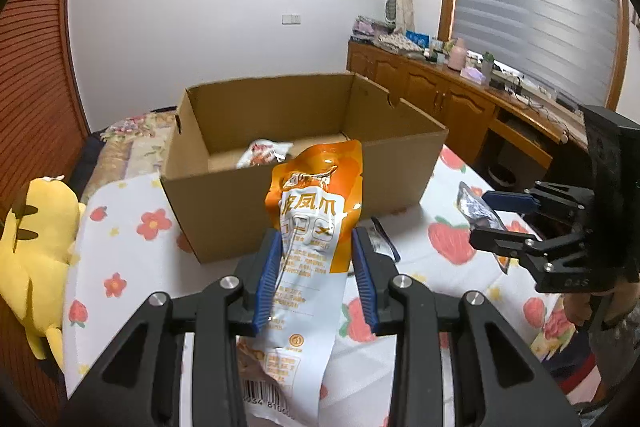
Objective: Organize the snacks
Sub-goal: 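Lift the orange bag with left tool toward the box, then carry the orange bag with left tool while right tool lifts the silver pack over the box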
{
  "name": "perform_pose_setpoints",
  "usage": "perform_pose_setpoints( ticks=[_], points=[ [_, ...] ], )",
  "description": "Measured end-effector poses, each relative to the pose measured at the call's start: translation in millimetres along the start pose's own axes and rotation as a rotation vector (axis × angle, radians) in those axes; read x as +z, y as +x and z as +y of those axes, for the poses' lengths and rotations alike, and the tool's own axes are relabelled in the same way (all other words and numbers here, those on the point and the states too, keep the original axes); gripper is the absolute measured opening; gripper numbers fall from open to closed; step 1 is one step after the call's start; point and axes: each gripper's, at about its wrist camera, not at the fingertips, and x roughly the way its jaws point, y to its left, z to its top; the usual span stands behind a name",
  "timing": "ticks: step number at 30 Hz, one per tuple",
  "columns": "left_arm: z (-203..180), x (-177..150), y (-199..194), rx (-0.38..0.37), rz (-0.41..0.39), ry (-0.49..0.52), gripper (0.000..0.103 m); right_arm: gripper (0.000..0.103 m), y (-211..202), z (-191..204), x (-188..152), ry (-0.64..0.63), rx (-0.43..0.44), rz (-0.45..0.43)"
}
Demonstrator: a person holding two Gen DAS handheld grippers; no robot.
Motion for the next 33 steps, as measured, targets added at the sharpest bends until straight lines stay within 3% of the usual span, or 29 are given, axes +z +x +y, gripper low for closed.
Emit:
perform_pose_setpoints(
  ticks=[17, 33],
  points=[
    [15.4, 72.9, -13.9, 0.060, -0.132, 0.011, 0.034, 0.060, -29.1, 8.7, 68.0, -0.072, -0.020, -0.141],
    [42.4, 113.1, 26.6, 0.125, -0.108, 0.015, 0.034, 0.060, 2.2, 0.0, 121.1, -0.093, -0.061, -0.167]
  ],
)
